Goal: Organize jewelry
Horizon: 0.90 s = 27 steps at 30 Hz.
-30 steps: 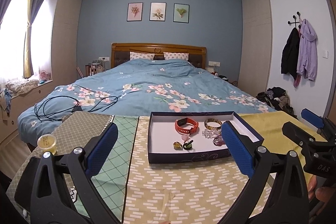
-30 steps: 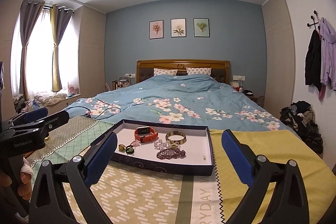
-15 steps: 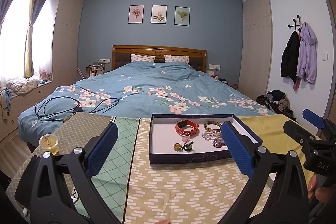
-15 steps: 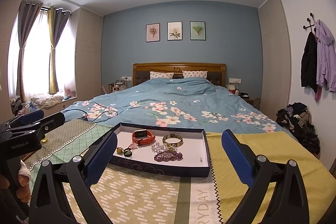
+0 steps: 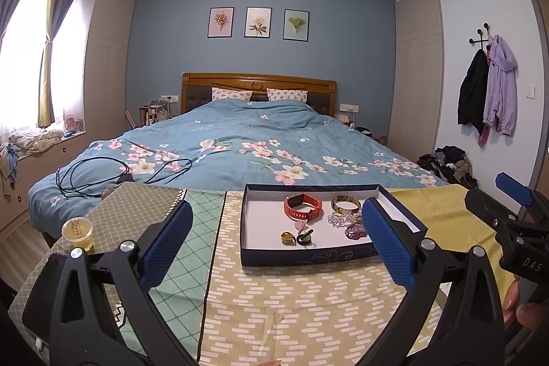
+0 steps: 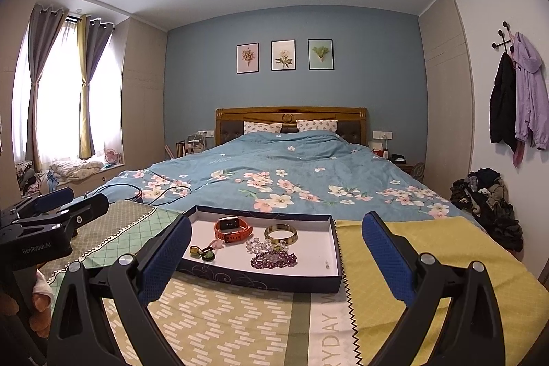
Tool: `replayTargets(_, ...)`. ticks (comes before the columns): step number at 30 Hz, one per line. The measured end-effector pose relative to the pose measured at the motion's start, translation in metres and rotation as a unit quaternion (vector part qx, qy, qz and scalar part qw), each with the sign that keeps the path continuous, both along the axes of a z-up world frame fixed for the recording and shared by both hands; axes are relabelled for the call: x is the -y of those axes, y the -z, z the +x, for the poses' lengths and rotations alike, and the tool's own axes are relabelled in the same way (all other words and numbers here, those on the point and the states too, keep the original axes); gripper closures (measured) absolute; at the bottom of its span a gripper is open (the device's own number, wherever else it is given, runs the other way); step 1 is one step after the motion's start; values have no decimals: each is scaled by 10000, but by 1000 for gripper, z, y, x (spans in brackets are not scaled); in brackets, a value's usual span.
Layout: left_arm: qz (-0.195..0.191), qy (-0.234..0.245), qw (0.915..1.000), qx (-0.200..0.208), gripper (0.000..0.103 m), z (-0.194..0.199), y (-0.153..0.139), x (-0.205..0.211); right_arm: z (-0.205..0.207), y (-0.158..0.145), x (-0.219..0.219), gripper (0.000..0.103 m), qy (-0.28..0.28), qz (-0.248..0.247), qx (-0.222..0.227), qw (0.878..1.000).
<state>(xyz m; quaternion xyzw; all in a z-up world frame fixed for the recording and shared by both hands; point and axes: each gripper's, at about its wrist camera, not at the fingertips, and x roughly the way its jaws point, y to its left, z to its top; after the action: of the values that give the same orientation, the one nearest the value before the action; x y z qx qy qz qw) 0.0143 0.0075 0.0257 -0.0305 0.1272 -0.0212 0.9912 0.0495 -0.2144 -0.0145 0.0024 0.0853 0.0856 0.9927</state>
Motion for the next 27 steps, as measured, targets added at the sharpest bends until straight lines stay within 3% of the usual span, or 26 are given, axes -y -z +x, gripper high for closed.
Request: replayTargets(27, 6, 23, 10000, 27, 6, 0, 1, 5, -1, -5, 2, 7, -11, 56, 64, 10000)
